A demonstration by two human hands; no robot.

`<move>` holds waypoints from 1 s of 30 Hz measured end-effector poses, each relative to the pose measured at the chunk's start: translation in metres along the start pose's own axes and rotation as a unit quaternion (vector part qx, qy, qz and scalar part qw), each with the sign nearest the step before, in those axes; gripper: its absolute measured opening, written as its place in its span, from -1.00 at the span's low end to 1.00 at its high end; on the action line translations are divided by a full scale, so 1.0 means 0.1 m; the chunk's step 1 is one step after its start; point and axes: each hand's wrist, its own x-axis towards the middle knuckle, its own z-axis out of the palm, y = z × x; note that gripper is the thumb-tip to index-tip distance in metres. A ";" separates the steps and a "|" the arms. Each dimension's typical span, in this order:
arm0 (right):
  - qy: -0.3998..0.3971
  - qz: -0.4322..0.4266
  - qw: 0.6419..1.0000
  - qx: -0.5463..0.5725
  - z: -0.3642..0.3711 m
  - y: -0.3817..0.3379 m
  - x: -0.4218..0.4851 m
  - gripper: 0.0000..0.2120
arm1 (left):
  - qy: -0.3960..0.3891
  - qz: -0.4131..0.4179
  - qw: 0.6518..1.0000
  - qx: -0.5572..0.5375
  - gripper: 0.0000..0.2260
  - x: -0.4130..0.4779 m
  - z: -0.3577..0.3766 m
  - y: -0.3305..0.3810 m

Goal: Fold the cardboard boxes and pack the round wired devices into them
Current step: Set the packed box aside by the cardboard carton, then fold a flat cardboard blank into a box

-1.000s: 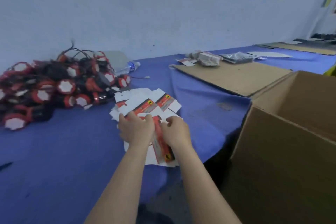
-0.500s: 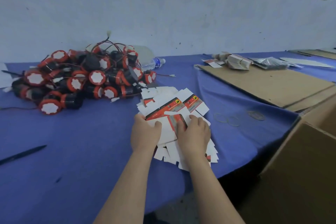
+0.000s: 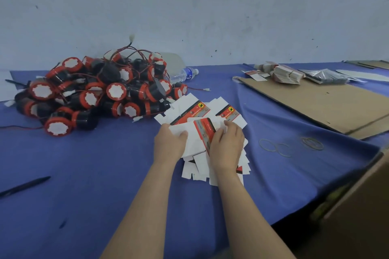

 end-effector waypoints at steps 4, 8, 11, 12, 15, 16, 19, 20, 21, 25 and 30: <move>0.004 -0.011 1.000 0.028 0.10 -0.01 0.16 -0.73 | 0.010 -0.002 0.999 -0.039 -0.73 0.14 0.03 0.00; 0.061 0.003 0.994 0.086 0.05 -0.08 0.29 -0.74 | 0.006 0.038 0.995 -0.096 -0.88 0.22 -0.02 0.07; 0.111 0.016 0.987 0.116 -0.01 -0.28 0.33 -0.70 | 0.077 0.069 0.979 -0.174 -0.93 0.25 -0.24 0.13; 0.099 0.035 0.985 0.140 -0.03 -0.39 0.33 -0.65 | 0.103 0.073 0.971 -0.203 -0.94 0.25 -0.35 0.15; -0.058 0.122 0.959 0.249 0.06 -0.79 0.19 -0.56 | 0.129 0.067 0.939 -0.312 -0.96 0.18 -0.70 0.15; -0.125 0.139 0.941 0.283 0.11 -0.93 0.09 -0.64 | 0.130 0.066 0.934 -0.327 -0.94 0.15 -0.82 0.11; -0.237 0.160 0.880 0.380 0.28 -1.22 -0.21 -0.90 | 0.166 0.073 0.942 -0.281 -0.89 0.05 -1.17 -0.12; -0.260 0.156 0.864 0.402 0.35 -1.27 -0.29 -0.83 | 0.201 0.075 0.948 -0.236 -0.84 0.03 -1.30 -0.23; -0.285 0.136 0.851 0.419 0.44 -1.31 -0.37 -0.77 | 0.242 0.075 0.950 -0.185 -0.76 0.01 -1.43 -0.33; -0.383 0.021 0.825 0.416 0.72 -1.40 -0.71 -0.65 | 0.287 0.100 0.951 -0.058 -0.60 0.02 -1.77 -0.58; -0.332 -0.037 0.865 0.374 0.94 -1.30 -0.95 -0.57 | 0.253 0.140 0.957 -0.039 -0.65 0.06 -1.71 -0.68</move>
